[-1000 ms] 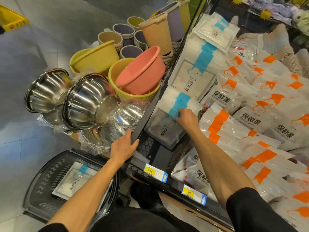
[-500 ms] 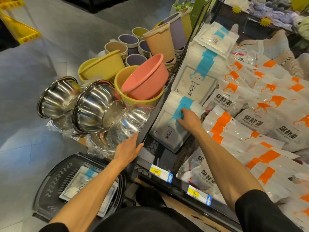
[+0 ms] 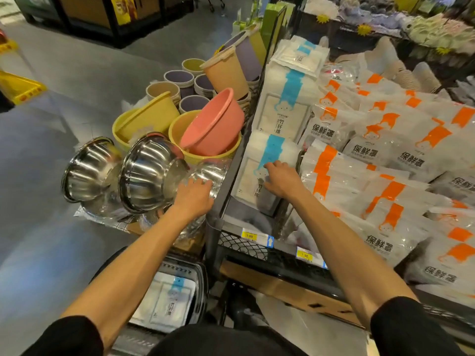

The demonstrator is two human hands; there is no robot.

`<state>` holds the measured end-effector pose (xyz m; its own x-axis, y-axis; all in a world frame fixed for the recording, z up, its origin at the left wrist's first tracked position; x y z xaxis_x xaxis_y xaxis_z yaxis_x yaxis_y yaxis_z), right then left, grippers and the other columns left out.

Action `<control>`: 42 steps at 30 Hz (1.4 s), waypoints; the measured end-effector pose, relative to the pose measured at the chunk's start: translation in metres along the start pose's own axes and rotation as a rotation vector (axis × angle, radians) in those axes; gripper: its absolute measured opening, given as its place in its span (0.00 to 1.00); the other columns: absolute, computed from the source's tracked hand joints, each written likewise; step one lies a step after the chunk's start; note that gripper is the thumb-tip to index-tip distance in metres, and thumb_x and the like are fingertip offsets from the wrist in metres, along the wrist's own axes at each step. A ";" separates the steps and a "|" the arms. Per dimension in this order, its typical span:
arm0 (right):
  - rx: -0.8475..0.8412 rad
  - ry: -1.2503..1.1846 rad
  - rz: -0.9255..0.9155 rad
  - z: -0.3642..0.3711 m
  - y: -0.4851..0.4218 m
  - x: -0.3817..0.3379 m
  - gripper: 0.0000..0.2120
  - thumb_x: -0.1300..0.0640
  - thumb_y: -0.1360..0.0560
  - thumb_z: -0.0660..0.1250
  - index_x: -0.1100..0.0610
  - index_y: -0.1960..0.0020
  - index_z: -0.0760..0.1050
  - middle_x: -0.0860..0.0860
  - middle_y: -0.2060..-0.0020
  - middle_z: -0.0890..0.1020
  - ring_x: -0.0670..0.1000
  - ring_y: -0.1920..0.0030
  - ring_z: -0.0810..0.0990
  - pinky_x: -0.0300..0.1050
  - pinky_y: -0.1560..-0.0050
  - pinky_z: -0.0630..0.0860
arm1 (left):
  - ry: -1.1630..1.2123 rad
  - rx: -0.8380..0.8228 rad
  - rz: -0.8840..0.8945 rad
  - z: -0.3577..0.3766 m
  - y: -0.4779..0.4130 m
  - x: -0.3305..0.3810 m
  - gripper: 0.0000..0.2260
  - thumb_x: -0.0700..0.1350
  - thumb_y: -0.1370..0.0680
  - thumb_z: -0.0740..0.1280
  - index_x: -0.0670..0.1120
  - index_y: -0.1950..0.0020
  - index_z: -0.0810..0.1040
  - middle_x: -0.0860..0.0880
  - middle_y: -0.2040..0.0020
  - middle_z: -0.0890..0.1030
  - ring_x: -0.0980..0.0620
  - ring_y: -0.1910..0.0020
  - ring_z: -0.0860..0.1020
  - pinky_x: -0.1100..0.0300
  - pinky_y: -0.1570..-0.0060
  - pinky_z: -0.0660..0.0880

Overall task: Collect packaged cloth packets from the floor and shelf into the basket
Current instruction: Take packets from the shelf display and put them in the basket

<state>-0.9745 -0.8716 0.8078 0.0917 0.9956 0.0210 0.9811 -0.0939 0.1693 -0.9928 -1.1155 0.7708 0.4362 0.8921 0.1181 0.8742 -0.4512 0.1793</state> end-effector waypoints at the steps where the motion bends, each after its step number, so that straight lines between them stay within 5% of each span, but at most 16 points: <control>1: -0.008 0.010 -0.002 -0.001 0.007 -0.004 0.24 0.50 0.21 0.62 0.58 0.27 0.66 0.60 0.36 0.73 0.62 0.38 0.73 0.57 0.42 0.73 | -0.021 0.001 0.003 -0.006 0.005 0.002 0.21 0.53 0.19 0.61 0.46 0.28 0.69 0.42 0.31 0.74 0.38 0.32 0.71 0.43 0.37 0.70; 11: 0.016 -0.028 0.009 -0.007 0.084 -0.040 0.29 0.45 0.23 0.67 0.56 0.27 0.66 0.58 0.32 0.70 0.61 0.32 0.69 0.58 0.37 0.71 | -0.096 0.025 0.068 -0.043 0.043 0.000 0.28 0.55 0.19 0.63 0.47 0.21 0.61 0.40 0.25 0.65 0.37 0.27 0.65 0.39 0.32 0.66; 21: 0.006 -0.051 0.054 -0.010 0.162 -0.080 0.29 0.45 0.22 0.66 0.56 0.26 0.65 0.57 0.31 0.70 0.61 0.32 0.69 0.59 0.35 0.71 | -0.125 0.163 0.085 -0.047 0.126 -0.016 0.23 0.54 0.19 0.62 0.47 0.26 0.68 0.42 0.31 0.73 0.39 0.31 0.70 0.42 0.36 0.69; 42: -0.091 -0.149 -0.037 0.017 0.229 -0.249 0.29 0.44 0.22 0.66 0.57 0.26 0.66 0.60 0.30 0.69 0.62 0.31 0.68 0.58 0.36 0.71 | -0.095 0.028 -0.030 -0.028 0.269 -0.138 0.24 0.56 0.19 0.60 0.48 0.25 0.66 0.42 0.30 0.71 0.38 0.31 0.70 0.40 0.35 0.68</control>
<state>-0.7694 -1.1412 0.8248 0.0869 0.9874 -0.1324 0.9654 -0.0507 0.2557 -0.8235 -1.3607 0.8299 0.4269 0.9041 0.0199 0.8921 -0.4247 0.1541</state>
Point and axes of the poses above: each hand's wrist, its own y-axis away from the middle knuckle, its own z-axis out of the palm, x = y × z, the point moved 4 cm from there along -y, towards the middle knuckle
